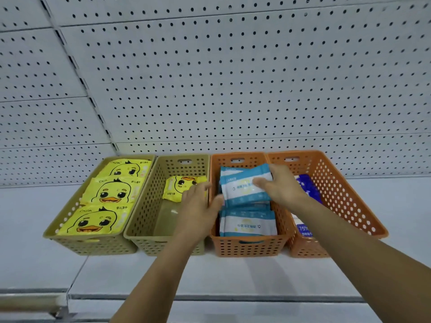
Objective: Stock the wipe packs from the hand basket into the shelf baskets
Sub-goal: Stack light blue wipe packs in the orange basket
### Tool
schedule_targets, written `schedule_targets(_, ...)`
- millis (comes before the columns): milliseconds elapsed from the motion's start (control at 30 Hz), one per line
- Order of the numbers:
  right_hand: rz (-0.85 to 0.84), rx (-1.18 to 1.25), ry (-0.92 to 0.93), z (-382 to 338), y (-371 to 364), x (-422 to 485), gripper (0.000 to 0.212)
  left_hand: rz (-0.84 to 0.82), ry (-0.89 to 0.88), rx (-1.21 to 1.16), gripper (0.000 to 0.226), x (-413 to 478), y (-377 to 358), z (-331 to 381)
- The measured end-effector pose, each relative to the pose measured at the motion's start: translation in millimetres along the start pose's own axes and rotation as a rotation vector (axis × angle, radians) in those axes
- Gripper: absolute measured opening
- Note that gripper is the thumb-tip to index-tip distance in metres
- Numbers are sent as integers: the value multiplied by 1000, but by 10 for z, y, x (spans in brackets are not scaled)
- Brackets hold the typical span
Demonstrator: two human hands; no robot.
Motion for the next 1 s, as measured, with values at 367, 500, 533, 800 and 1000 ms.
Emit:
schedule_targets(367,-56,-1034,187,140,-432,91,49,41,-148,594,64,-339,-161,-262)
schedule_targets(500,-212,-952,231,134,-520,33,37,79,-179,579,67,-357,-169,-252)
schedule_targets(533,-275,-906,194,134,-535,34,44,85,-176,581,67,-362,-167,-244)
schedule_targets(800,-300,-931,134,99,-565,10,41,10,-152,590,76,-390,-138,-232)
schedule_targets(1000,-222,-707,141,62,-568,-860,35,-27,-266,588,70,-783,-58,-337)
Point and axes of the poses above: each hand's wrist, its own x-axis towards the middle knuckle, its own y-axis out of the back of the hand, z = x × y, the point moved 2 cm from there along x, towards the middle knuckle, and after that the axes turned 1 degree about -y, right-handed, at the moved point
